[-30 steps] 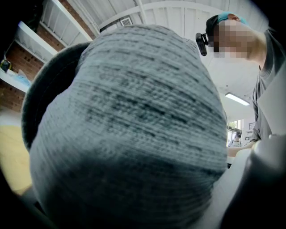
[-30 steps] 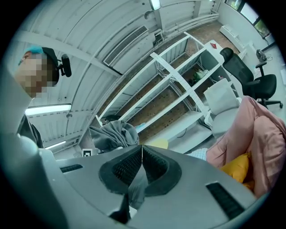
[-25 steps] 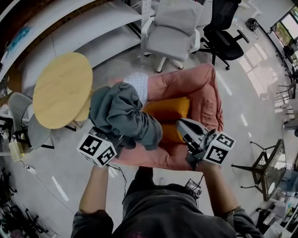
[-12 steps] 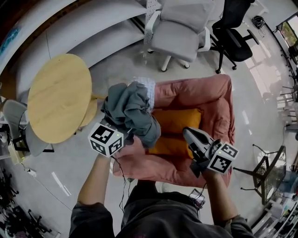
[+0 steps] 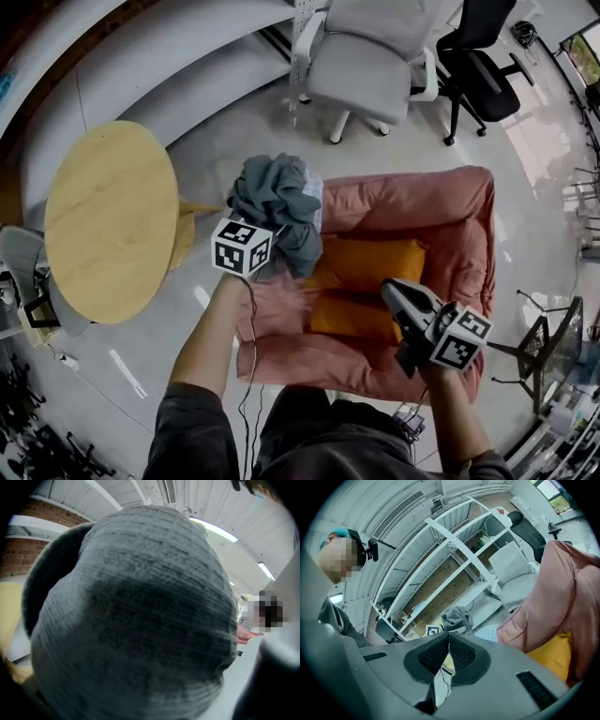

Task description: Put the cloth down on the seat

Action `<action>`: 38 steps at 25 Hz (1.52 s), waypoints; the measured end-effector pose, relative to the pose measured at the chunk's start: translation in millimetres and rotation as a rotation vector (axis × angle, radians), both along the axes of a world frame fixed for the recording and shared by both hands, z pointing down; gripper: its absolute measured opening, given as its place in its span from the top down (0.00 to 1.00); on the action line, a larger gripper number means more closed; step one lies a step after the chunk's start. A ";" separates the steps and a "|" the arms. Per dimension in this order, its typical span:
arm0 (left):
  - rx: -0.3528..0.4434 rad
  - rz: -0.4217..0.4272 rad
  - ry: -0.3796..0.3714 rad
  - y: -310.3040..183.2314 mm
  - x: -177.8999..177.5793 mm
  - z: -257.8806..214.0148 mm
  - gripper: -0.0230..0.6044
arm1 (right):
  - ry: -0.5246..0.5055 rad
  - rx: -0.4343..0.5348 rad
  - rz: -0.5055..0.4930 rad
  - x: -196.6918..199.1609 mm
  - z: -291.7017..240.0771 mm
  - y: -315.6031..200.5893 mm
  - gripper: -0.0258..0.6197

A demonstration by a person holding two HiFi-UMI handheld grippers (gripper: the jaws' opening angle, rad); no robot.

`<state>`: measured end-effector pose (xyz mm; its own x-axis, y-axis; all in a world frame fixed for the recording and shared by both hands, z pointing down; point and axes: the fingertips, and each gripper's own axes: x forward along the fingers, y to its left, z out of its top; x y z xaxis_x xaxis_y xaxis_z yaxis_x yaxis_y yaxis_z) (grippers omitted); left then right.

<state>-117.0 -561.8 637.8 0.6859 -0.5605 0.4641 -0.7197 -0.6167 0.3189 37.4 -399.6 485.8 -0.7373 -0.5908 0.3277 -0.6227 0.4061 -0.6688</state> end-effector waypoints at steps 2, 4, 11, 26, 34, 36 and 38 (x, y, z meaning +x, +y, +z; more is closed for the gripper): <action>-0.017 -0.016 -0.034 -19.9 -2.1 19.5 0.52 | 0.002 -0.010 0.001 -2.2 8.7 -6.3 0.94; -0.031 -0.034 -0.049 -38.2 -4.2 33.4 0.52 | 0.002 -0.023 0.001 -4.5 18.7 -10.1 0.94; -0.046 -0.079 -0.084 -78.7 -4.9 57.9 0.40 | 0.008 -0.065 -0.012 -10.5 42.9 -19.1 0.94; -0.123 -0.155 -0.153 -60.7 -23.8 80.1 0.23 | -0.015 -0.018 -0.067 -52.1 53.3 -54.3 0.94; -0.223 -0.305 -0.081 -60.8 -52.3 91.8 0.23 | -0.016 -0.007 -0.095 -61.5 50.0 -60.6 0.94; -0.207 -0.295 -0.066 -69.6 -47.8 85.6 0.23 | -0.011 -0.008 -0.102 -61.7 49.3 -58.7 0.94; -0.163 -0.279 -0.090 -76.4 -42.5 73.8 0.23 | -0.009 -0.008 -0.103 -59.6 49.1 -57.8 0.94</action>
<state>-159.6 -638.2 711.6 0.4685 -0.6343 0.6149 -0.8834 -0.3375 0.3250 -22.3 -457.4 534.9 -0.7969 -0.5093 0.3249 -0.5718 0.4625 -0.6776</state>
